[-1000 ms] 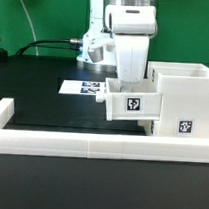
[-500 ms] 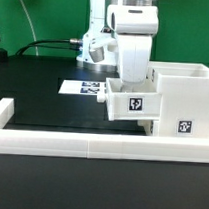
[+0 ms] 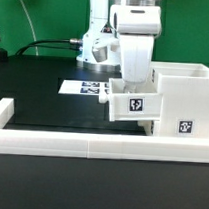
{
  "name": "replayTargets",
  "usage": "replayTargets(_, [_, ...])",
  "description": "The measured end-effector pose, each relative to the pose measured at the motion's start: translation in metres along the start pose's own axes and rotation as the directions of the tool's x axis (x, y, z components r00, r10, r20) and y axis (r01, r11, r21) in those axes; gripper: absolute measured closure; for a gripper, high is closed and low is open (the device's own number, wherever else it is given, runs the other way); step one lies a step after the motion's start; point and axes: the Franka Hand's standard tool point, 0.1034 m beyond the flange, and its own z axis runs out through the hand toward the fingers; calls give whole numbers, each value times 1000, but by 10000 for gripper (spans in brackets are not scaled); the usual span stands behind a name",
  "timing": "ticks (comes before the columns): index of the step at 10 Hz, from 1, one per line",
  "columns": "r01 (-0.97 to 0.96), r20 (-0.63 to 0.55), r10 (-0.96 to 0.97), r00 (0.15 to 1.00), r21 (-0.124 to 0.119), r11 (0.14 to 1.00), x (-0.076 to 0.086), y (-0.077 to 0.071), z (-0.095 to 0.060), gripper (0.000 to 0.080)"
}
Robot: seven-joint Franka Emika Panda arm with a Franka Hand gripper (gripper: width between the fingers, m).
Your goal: Assemble drawer
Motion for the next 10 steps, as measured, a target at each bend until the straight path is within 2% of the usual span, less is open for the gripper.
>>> replayTargets(3, [-20, -2, 20, 1000, -5, 1000, 2, -1, 1, 758])
replayTargets(5, [17, -5, -17, 1000, -33, 999, -1, -1, 3, 758])
replayTargets(7, [-36, -16, 35, 999, -26, 999, -14, -3, 3, 758])
replayTargets(10, [-29, -15, 28, 999, -25, 999, -12, -4, 4, 758])
